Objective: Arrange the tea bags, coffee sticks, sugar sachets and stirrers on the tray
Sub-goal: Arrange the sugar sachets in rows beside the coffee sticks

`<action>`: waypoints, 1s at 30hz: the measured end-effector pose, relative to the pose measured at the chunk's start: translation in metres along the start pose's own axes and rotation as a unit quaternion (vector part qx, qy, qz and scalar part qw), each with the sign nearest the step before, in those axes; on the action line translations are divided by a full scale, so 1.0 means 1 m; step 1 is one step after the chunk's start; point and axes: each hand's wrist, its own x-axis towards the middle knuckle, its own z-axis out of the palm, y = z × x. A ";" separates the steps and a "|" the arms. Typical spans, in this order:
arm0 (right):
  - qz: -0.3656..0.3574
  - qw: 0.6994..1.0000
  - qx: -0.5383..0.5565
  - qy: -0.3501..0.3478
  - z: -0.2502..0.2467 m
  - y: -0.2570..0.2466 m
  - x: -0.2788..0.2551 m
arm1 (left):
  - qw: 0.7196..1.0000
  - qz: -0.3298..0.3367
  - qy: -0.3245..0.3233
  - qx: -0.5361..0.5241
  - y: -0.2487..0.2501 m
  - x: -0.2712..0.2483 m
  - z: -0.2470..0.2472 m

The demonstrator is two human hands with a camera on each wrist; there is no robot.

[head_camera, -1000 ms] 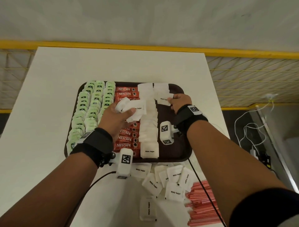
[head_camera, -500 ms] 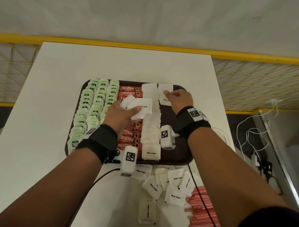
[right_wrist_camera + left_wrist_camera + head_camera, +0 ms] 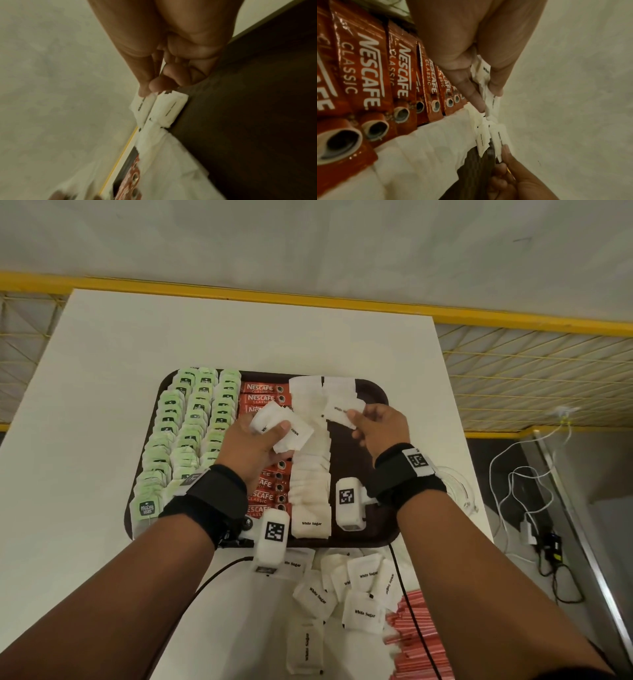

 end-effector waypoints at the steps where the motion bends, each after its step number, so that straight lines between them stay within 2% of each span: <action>1: 0.011 1.000 -0.011 0.010 -0.002 0.003 0.005 | 1.000 -0.001 0.001 0.003 0.000 0.000 -0.002; 4: 0.040 0.996 -0.078 0.000 -0.004 0.010 0.018 | 1.000 -0.004 -0.004 0.015 -0.003 0.000 -0.006; 10: 0.036 0.985 -0.169 -0.020 0.003 0.003 0.037 | 0.999 -0.034 -0.017 0.015 -0.008 -0.003 -0.010; 15: 0.063 0.971 -0.226 -0.047 0.002 -0.002 0.047 | 0.999 -0.032 -0.020 -0.001 -0.006 -0.004 -0.010; 17: 0.047 0.963 -0.262 -0.033 0.004 -0.001 0.049 | 0.999 -0.028 -0.023 -0.002 -0.005 -0.004 -0.010; 20: -0.021 0.960 -0.278 0.016 0.009 -0.006 0.038 | 0.999 -0.014 -0.026 0.013 -0.006 -0.004 -0.010; 21: -0.045 0.959 -0.279 0.008 0.010 -0.011 0.031 | 1.000 -0.009 -0.024 0.017 -0.006 -0.004 -0.009; 23: -0.078 0.958 -0.271 -0.060 0.013 -0.022 0.012 | 1.000 0.002 -0.020 0.016 -0.008 -0.003 -0.008; 26: -0.051 0.964 -0.196 -0.172 0.019 -0.028 -0.018 | 1.000 0.011 -0.010 -0.001 -0.011 -0.002 -0.003; 28: -0.061 0.965 -0.181 -0.181 0.023 -0.022 -0.028 | 1.000 0.011 -0.020 0.017 -0.012 -0.003 0.000; 30: -0.110 0.958 -0.202 -0.172 0.023 -0.020 -0.032 | 0.997 0.008 -0.050 0.061 -0.013 -0.003 0.001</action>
